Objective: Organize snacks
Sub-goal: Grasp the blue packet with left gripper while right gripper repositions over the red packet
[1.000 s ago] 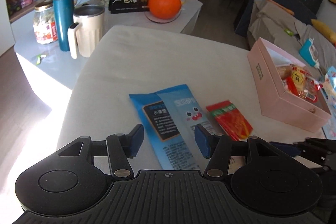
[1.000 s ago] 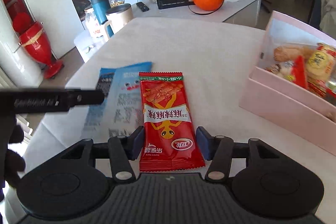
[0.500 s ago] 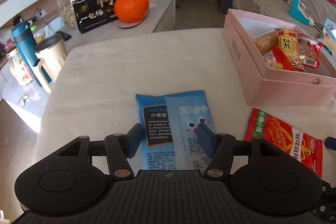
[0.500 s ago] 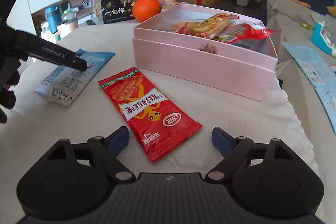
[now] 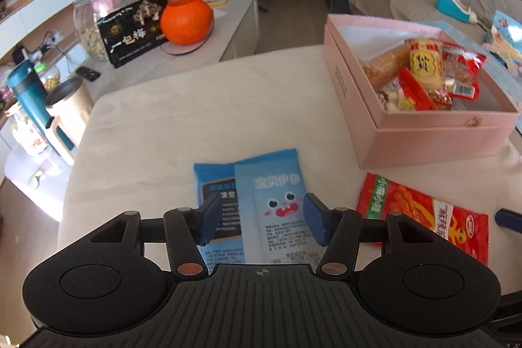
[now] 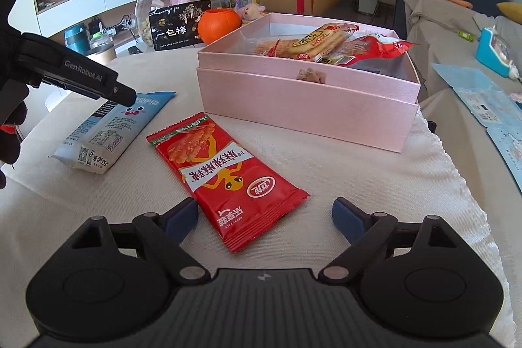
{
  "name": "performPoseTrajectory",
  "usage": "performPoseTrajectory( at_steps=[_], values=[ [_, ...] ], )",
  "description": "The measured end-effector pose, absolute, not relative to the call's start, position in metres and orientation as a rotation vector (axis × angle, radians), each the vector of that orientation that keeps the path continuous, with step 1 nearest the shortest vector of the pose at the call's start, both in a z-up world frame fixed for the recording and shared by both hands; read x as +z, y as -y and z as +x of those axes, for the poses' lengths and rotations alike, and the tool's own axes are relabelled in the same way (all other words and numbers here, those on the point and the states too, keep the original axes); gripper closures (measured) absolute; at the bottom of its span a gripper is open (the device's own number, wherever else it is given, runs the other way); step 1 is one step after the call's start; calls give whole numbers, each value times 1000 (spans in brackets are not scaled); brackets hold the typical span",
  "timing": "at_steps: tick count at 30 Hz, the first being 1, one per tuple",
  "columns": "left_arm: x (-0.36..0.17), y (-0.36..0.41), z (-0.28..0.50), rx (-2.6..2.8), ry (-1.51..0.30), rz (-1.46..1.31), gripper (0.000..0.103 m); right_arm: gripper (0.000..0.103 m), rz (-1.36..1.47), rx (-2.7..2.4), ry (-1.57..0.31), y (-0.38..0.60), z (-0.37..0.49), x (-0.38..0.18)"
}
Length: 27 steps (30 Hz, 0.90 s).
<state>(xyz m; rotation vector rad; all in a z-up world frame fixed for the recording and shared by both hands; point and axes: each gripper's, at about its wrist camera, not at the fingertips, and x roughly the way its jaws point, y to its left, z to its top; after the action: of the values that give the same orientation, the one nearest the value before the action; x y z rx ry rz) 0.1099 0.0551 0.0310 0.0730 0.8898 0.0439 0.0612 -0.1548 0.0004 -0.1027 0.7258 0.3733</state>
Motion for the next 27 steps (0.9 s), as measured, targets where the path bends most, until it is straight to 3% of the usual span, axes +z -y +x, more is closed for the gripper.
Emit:
performPoseTrajectory(
  at_steps=[5,8,14,27],
  values=[
    [18,-37,110,21,-908,159,24,13,-104,371,-725,154,61,0],
    [17,-37,111,0,-917,154,21,13,-106,371,-726,153,61,0],
    [22,-55,112,16,-888,125,28,13,-106,371,-726,153,61,0],
    [25,-101,124,124,-884,50,28,11,-115,371,-728,151,60,-1]
  ],
)
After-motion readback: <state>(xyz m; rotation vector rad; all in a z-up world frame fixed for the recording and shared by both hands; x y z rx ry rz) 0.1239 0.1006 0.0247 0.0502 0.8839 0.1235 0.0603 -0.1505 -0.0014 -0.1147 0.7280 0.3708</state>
